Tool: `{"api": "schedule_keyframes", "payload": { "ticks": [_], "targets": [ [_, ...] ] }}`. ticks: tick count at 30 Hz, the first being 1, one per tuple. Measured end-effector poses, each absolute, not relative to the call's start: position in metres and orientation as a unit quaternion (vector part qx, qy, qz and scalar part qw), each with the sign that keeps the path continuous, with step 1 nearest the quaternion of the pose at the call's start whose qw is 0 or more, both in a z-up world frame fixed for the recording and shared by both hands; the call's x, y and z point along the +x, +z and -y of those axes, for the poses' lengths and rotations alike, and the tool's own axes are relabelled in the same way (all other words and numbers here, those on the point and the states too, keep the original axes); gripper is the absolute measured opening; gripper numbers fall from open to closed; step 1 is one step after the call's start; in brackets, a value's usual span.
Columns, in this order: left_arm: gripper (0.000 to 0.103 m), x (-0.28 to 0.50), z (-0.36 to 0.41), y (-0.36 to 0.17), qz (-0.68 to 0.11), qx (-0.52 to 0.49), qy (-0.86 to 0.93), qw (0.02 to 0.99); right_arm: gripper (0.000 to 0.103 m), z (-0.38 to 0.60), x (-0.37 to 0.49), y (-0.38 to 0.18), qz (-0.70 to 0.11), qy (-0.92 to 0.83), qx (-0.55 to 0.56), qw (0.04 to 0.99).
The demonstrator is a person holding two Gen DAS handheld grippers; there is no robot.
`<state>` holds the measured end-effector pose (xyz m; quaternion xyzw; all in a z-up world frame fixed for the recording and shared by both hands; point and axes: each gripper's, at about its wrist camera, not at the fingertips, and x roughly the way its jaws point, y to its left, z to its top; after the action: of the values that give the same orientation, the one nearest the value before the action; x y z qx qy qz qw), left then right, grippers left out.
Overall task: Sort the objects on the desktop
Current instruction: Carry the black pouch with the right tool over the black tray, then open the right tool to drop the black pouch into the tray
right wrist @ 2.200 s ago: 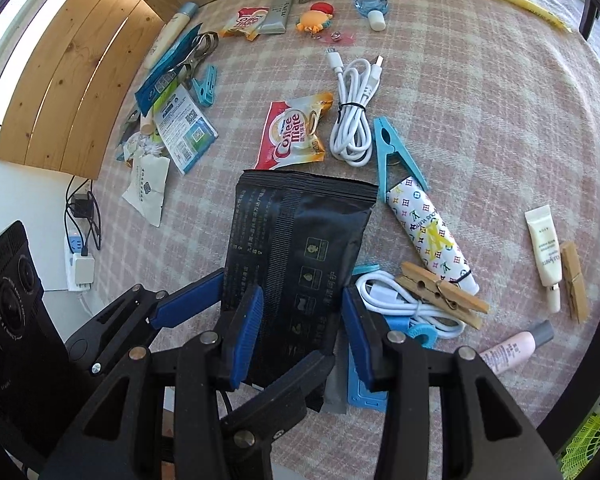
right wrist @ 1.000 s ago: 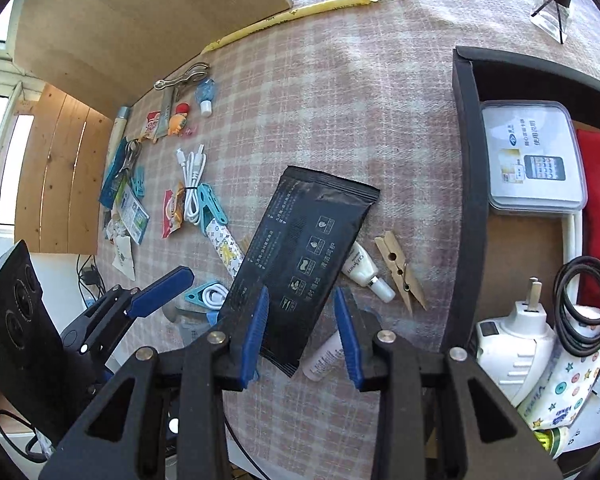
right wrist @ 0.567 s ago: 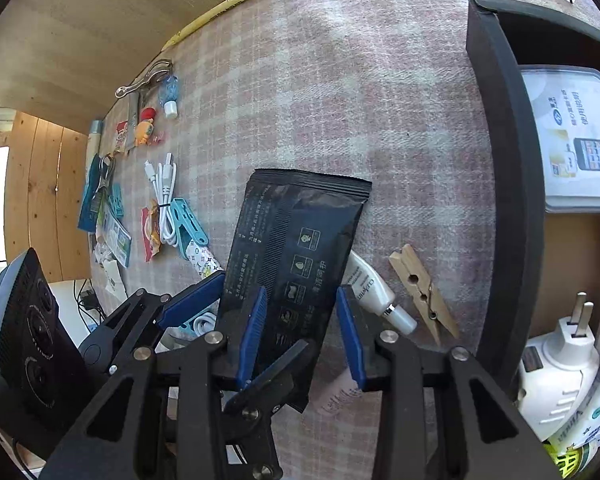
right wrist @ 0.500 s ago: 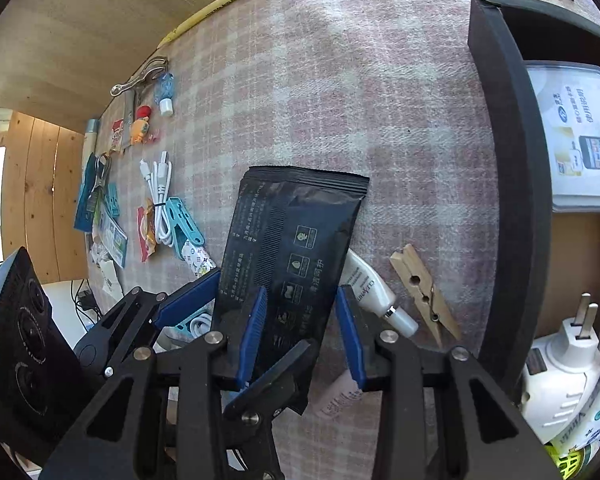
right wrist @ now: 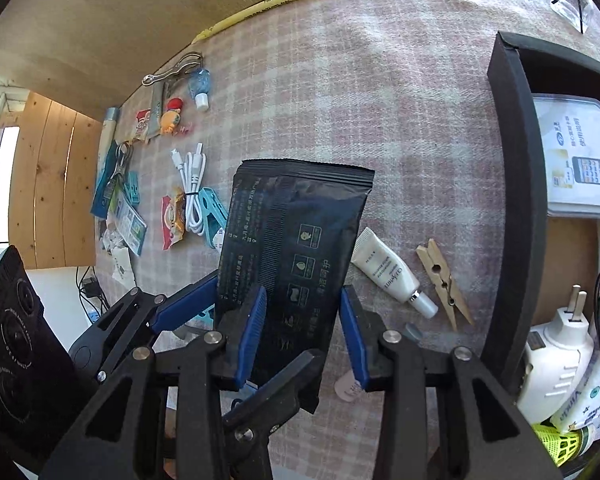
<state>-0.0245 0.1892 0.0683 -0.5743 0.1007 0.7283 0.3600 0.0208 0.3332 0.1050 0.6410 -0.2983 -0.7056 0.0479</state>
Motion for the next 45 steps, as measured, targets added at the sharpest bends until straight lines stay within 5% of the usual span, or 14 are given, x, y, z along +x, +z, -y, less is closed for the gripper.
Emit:
{"api": "schedule_keyframes", "payload": {
  "ticks": [29, 45],
  "targets": [
    [0.070, 0.103, -0.411, 0.150, -0.167, -0.491, 0.727, 0.449, 0.041, -0.538, 0.182, 0.203, 0.284, -0.769, 0.568, -0.077],
    [0.071, 0.084, -0.319, 0.164, -0.109, -0.477, 0.808, 0.329, 0.050, -0.494, 0.147, 0.203, 0.231, -0.800, 0.554, -0.026]
  ]
}}
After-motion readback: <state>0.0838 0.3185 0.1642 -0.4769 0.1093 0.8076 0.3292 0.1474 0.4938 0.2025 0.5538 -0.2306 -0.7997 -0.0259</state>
